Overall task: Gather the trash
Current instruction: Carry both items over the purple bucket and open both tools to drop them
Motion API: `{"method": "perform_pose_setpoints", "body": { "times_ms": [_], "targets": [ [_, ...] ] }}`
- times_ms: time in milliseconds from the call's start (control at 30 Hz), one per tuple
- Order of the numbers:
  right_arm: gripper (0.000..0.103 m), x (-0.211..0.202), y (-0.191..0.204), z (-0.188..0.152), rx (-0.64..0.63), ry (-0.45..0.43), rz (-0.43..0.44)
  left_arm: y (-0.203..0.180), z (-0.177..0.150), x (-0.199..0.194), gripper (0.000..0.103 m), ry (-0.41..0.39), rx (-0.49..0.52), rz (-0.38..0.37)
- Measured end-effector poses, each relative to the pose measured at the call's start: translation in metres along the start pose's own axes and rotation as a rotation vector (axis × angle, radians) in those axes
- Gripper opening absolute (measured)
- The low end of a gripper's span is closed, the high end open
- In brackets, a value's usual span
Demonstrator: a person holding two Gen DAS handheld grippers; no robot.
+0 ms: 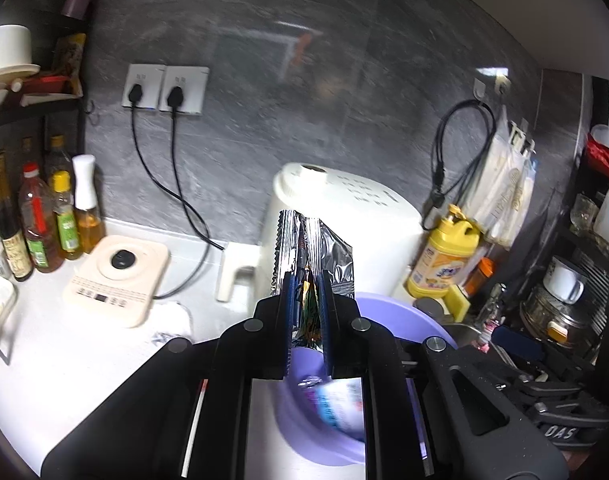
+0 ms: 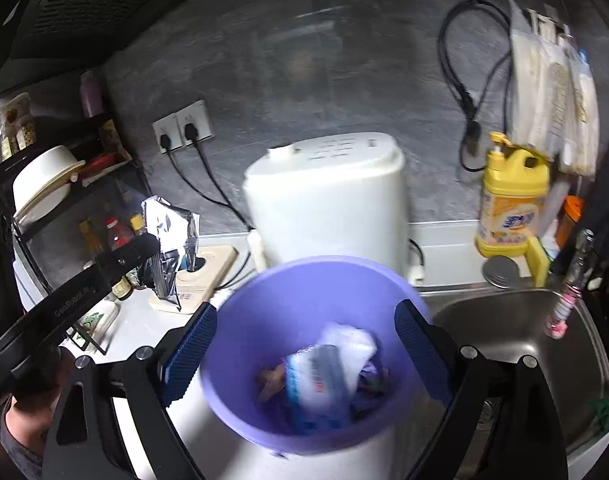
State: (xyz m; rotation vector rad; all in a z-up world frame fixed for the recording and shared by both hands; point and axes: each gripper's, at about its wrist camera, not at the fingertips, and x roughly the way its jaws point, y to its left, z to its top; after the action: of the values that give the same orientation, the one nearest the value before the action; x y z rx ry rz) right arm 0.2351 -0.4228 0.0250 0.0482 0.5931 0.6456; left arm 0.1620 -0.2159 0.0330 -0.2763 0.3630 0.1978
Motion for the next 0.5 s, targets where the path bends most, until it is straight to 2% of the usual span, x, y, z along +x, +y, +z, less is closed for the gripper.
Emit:
{"method": "perform_pose_setpoints", "body": {
  "times_ms": [433, 467, 500],
  "targets": [
    [0.09, -0.03, -0.051, 0.008, 0.101, -0.06, -0.078, -0.043, 0.008, 0.029, 0.012, 0.043, 0.072, -0.099],
    [0.09, -0.031, -0.054, 0.009, 0.113, -0.065, -0.083, -0.045, 0.01, 0.03, 0.014, 0.05, 0.08, -0.111],
    [0.09, -0.031, -0.054, 0.009, 0.12, -0.068, -0.085, -0.046, 0.012, 0.031, 0.022, 0.053, 0.086, -0.114]
  ]
}}
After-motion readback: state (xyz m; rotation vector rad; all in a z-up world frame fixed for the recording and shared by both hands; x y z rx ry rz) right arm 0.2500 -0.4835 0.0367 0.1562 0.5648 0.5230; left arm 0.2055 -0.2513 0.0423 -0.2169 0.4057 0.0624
